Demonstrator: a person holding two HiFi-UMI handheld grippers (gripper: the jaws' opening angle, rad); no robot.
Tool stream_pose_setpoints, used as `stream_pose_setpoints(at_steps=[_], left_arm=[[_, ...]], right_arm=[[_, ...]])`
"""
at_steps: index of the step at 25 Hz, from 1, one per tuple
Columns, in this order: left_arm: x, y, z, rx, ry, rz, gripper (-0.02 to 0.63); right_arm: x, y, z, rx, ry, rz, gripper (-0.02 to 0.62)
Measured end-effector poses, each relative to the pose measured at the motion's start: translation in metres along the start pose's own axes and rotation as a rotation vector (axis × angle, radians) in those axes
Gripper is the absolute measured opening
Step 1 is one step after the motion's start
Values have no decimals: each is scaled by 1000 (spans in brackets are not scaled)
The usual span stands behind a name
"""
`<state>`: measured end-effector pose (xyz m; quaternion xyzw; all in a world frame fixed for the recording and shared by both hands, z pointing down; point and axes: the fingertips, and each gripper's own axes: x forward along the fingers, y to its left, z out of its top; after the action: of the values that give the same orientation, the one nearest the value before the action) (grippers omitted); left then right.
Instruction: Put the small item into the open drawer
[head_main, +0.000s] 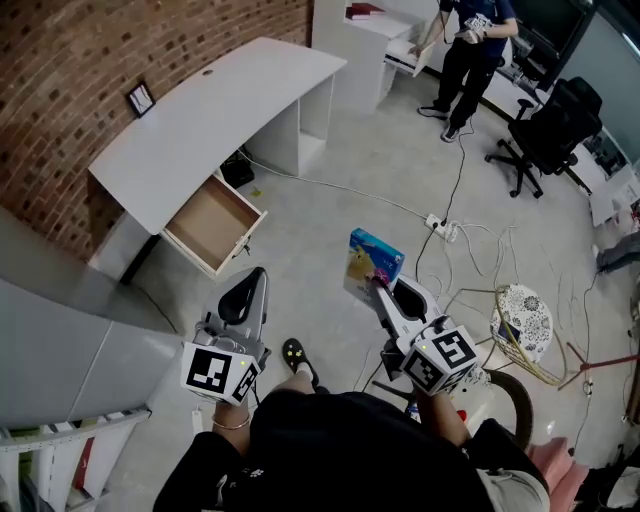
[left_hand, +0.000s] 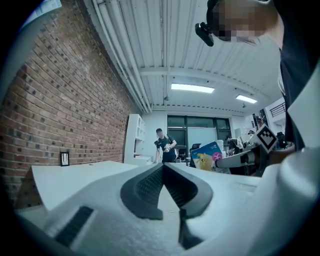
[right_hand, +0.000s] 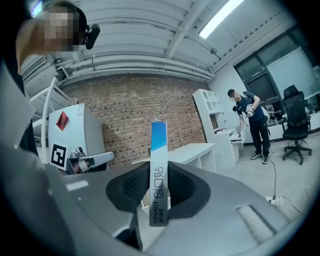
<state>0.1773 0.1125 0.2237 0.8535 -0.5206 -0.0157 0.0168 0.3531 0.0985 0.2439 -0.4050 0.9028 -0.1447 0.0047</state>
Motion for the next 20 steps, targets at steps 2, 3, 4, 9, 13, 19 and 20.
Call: stream_pose_setpoints(at_steps=[2, 3, 4, 9, 13, 19, 20], left_arm=[[5, 16, -5, -8, 9, 15, -9], [8, 24, -7, -11, 11, 22, -9], [12, 31, -7, -13, 12, 27, -9], [29, 60, -9, -9, 13, 38, -9], [38, 85, -6, -10, 2, 49, -9], [48, 118, -4, -29, -16, 57, -9], [49, 121, -4, -31, -20, 60, -9]], right_arm=[[16, -5, 0, 2, 12, 1, 97], [25, -8, 0, -1, 18, 1, 97], [33, -10, 1, -4, 24, 1, 97], [68, -19, 5, -13, 38, 5, 97], [95, -21, 15, -35, 34, 4, 96], [127, -20, 21, -53, 46, -1, 97], [131, -20, 22, -56, 48, 0, 97]])
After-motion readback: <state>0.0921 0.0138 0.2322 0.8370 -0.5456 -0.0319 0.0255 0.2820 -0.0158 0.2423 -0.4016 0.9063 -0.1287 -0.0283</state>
